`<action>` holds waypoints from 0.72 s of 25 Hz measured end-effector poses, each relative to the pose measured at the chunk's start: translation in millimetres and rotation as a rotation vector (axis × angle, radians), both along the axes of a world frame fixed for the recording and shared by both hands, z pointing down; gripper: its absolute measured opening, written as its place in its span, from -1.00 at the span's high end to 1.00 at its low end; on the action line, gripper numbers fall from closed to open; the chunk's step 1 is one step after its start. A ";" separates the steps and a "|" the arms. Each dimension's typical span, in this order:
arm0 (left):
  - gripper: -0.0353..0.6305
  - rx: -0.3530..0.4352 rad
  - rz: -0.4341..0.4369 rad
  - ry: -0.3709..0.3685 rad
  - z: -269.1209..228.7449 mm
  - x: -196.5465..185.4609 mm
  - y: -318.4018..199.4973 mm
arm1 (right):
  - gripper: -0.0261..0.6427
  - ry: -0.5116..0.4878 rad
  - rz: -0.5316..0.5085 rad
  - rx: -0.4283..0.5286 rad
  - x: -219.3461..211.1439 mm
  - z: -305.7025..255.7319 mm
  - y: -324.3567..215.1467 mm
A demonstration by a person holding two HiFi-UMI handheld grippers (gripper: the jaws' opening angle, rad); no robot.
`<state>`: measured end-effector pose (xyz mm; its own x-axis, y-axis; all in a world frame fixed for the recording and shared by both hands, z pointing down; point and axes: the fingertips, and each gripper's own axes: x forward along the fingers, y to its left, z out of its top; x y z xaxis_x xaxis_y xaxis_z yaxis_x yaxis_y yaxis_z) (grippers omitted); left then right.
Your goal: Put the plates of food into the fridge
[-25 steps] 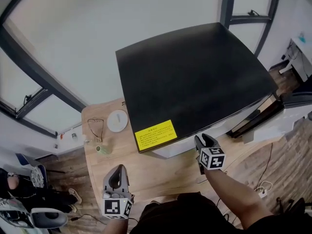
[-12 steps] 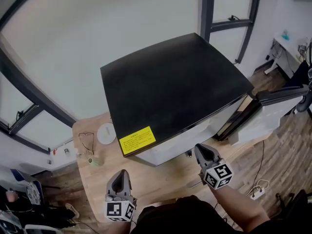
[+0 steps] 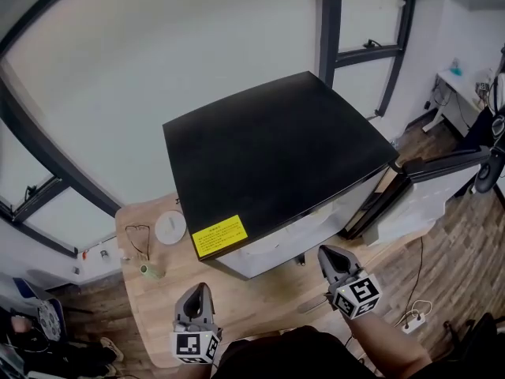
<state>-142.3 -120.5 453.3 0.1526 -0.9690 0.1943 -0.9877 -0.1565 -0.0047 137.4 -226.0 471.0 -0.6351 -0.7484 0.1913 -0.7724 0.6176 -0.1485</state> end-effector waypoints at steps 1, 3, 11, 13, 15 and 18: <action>0.88 0.001 0.000 -0.002 -0.1 0.0 0.2 | 0.86 0.001 0.001 0.001 0.6 0.3 -0.5; 0.88 0.000 -0.001 -0.003 -0.3 -0.5 -0.3 | 0.86 0.001 0.005 -0.001 1.7 0.8 -2.1; 0.88 0.007 -0.014 -0.014 -4.6 -5.9 2.4 | 0.86 -0.002 0.014 -0.005 2.4 1.2 -8.2; 0.88 0.008 -0.019 -0.016 -5.4 -6.8 5.4 | 0.86 -0.002 0.009 -0.003 1.1 0.9 -8.4; 0.88 0.005 -0.024 -0.018 -4.6 -7.9 8.6 | 0.86 -0.003 0.007 -0.005 0.4 2.1 -8.8; 0.88 0.001 -0.030 -0.024 -3.1 -9.5 12.9 | 0.86 -0.002 0.003 -0.010 -1.3 3.2 -7.6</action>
